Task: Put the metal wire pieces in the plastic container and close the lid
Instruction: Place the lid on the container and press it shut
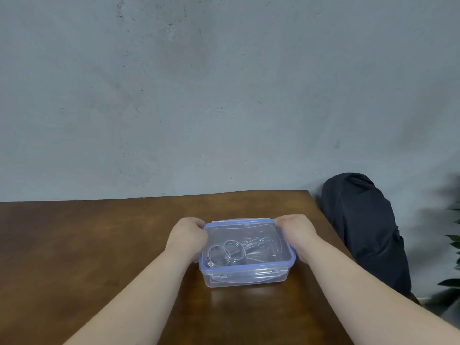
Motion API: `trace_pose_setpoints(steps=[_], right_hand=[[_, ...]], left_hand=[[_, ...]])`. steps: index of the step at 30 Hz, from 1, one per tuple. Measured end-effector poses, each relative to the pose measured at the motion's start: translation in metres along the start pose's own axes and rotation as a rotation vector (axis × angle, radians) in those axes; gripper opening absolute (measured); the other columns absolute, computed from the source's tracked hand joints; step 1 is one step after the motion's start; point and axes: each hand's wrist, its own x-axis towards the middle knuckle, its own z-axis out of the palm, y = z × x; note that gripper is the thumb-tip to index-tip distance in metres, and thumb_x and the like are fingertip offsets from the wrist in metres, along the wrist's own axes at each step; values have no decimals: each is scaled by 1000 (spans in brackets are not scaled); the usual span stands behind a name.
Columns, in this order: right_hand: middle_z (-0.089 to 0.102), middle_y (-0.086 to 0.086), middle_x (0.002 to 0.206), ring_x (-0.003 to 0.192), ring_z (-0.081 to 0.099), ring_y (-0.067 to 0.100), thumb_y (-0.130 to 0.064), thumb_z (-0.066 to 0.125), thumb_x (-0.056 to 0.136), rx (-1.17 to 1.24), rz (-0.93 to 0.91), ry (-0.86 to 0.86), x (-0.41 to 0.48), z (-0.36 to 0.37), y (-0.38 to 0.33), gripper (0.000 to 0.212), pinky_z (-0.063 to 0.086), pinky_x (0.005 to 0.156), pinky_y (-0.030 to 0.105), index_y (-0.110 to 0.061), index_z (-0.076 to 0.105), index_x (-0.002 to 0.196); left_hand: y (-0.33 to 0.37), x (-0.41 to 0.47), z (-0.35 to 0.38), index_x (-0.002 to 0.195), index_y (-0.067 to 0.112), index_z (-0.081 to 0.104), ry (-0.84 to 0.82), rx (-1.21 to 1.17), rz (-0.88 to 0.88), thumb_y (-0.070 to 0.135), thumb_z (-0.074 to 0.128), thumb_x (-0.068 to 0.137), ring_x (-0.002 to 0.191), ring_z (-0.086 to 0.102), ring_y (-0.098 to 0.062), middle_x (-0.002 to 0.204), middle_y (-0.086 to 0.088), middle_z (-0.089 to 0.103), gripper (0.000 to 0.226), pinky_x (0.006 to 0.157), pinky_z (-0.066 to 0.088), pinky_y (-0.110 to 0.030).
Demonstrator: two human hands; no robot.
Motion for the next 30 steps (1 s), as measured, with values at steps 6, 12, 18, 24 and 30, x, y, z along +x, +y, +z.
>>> trace_pose_setpoints(steps=[6, 12, 18, 24, 30], right_hand=[[79, 9, 95, 94, 73, 33, -10, 56, 102, 53, -59, -22, -19, 13, 8, 33, 61, 90, 50, -21, 79, 80], [78, 0, 106, 100, 72, 23, -16, 50, 107, 93, -126, -41, -14, 18, 16, 29, 58, 89, 39, -17, 78, 116], [75, 1, 124, 115, 72, 28, -8, 45, 107, 527, -35, -190, -8, 23, 31, 37, 54, 104, 50, -22, 74, 126], [76, 12, 127, 112, 72, 37, -2, 45, 98, 611, -64, -290, -5, 26, 37, 42, 51, 104, 59, -15, 76, 124], [78, 17, 118, 102, 75, 33, -3, 49, 97, 446, -105, -341, -4, 23, 31, 40, 53, 101, 55, -17, 77, 122]], left_hand=[[-10, 0, -6, 111, 11, 77, 9, -250, -104, 0, 56, 86, 75, 75, -25, 95, -8, 79, 34, 54, 56, -28], [-10, -16, 6, 127, 14, 64, -41, -310, -76, -1, 42, 96, 92, 71, -27, 110, -7, 72, 41, 68, 55, -33], [-11, -29, 1, 130, 19, 59, -160, -648, -105, -2, 48, 101, 77, 75, -25, 108, -12, 75, 38, 62, 58, -32], [-16, -30, -1, 136, 19, 57, -273, -891, -123, -14, 40, 98, 80, 77, -28, 119, -15, 71, 54, 62, 64, -36], [-29, -22, -4, 147, 18, 50, -383, -763, -46, -13, 39, 98, 107, 72, -30, 135, -14, 64, 59, 81, 61, -36]])
